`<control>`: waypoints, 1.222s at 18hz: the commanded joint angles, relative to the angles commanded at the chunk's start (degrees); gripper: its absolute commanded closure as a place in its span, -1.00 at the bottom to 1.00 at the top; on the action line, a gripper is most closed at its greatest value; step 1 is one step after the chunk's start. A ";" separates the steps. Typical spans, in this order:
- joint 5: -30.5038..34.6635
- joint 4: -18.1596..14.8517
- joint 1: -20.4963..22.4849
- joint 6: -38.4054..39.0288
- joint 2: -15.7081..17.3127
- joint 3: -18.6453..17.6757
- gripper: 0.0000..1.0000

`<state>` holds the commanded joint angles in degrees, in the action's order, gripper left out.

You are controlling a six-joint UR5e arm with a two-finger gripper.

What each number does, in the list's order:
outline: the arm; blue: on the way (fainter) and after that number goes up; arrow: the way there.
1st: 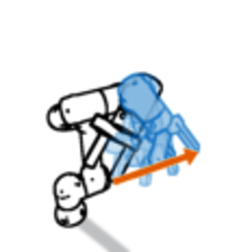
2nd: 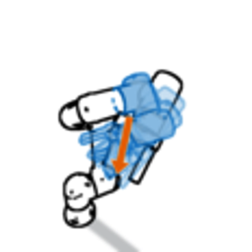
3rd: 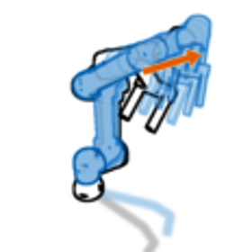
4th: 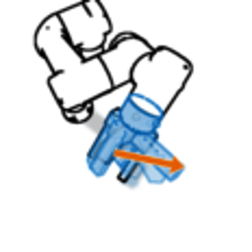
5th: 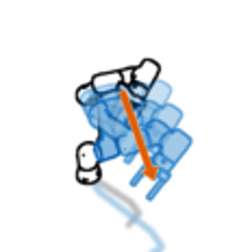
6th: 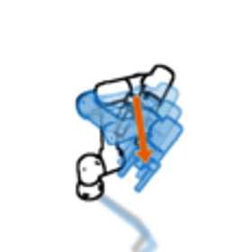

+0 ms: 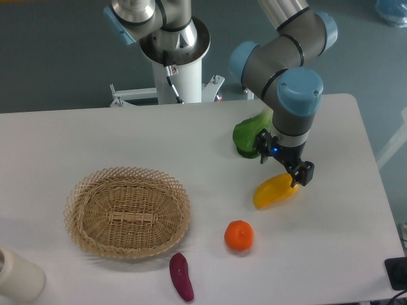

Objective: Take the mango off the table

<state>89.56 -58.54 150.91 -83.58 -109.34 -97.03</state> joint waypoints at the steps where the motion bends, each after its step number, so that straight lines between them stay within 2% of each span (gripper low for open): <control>1: 0.00 0.00 0.00 0.00 0.00 0.00 -1.00; 6: -0.70 0.00 0.09 0.00 0.09 -0.18 -1.00; 14: -0.79 1.32 0.00 0.79 -1.58 -1.23 -1.00; 18: -0.70 2.02 -0.09 0.36 -1.76 -2.90 -1.00; 22: -0.44 5.97 -0.44 0.00 -2.55 -4.39 -1.00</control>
<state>89.12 -52.57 150.47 -83.58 -111.88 -101.42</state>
